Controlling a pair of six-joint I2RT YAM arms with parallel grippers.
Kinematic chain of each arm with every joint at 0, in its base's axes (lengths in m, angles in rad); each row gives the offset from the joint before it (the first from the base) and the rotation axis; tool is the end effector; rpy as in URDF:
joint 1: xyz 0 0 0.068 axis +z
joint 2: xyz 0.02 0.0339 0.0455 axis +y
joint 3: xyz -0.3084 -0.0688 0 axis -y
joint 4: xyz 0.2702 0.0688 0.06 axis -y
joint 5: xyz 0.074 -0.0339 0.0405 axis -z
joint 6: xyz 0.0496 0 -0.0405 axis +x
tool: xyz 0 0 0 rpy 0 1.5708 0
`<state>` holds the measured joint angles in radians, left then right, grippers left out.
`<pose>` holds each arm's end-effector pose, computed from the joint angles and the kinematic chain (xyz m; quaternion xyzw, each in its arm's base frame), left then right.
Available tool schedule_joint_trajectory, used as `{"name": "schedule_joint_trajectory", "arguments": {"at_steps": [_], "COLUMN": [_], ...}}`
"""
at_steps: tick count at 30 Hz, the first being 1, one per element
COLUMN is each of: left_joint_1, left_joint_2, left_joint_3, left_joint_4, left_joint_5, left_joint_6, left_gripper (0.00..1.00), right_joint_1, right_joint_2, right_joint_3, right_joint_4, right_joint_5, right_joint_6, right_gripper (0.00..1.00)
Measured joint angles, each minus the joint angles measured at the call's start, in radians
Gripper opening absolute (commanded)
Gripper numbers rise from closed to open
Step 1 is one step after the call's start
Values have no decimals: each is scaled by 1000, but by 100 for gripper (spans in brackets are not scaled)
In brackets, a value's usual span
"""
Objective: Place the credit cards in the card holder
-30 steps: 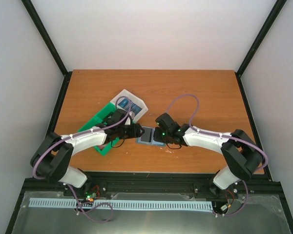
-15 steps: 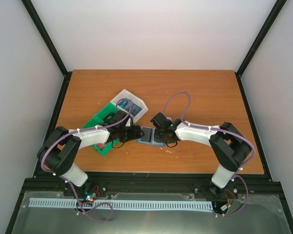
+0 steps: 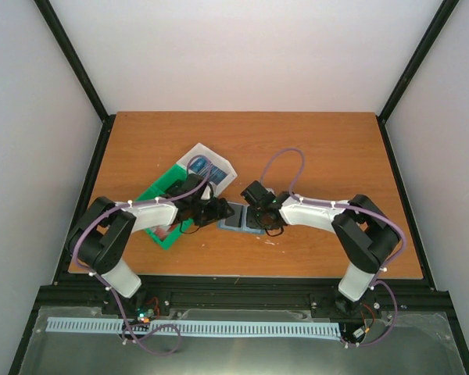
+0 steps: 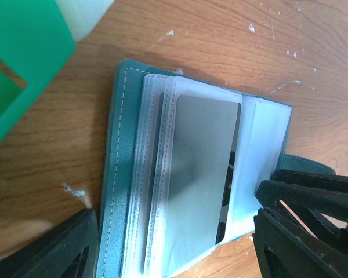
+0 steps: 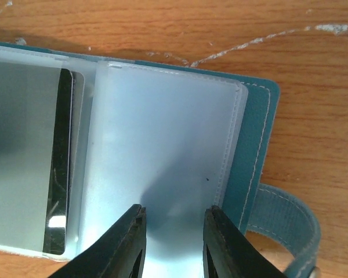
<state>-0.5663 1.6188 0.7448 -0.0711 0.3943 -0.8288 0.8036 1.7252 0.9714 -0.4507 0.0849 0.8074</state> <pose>0.2635 -0.1901 0.1557 -0.0623 0.9329 -0.3367 0.1116 0.2458 0.2488 0.1618 0.0096 0.9824 0.1023 0.1561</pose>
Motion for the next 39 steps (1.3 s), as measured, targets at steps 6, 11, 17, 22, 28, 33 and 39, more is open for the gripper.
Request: {"name": "schedule_joint_trajectory", "arguments": {"at_steps": [6,11,17,22,28,33,39], "left_joint_1": [13,10,3,4,-3,-12,-43], "left_joint_2": [-20,-64,-40,37,50,71,106], "left_joint_3": [-13,-13,-13,-38,-77,-77,-73], "left_joint_4": [19,111,239,338,381,396,383], "left_joint_5": [52,182,348,411,426,417,375], "left_joint_6": [0,8,26,18,16,16,25], "left_gripper": [73,71,60,52,50,48,45], "right_joint_1": [-14,-21,-24,-25,-25,-24,-29], "right_joint_2": [-27,-38,-38,-63,-129,-229,-285], "right_joint_3": [-44,-66,-83,-129,-194,-203,-188], "right_joint_4": [56,98,155,213,221,145,47], "right_joint_5": [-34,-54,-71,-70,-56,31,135], "right_joint_6": [1,6,23,47,71,105,119], "right_gripper": [28,28,26,25,24,28,35]}}
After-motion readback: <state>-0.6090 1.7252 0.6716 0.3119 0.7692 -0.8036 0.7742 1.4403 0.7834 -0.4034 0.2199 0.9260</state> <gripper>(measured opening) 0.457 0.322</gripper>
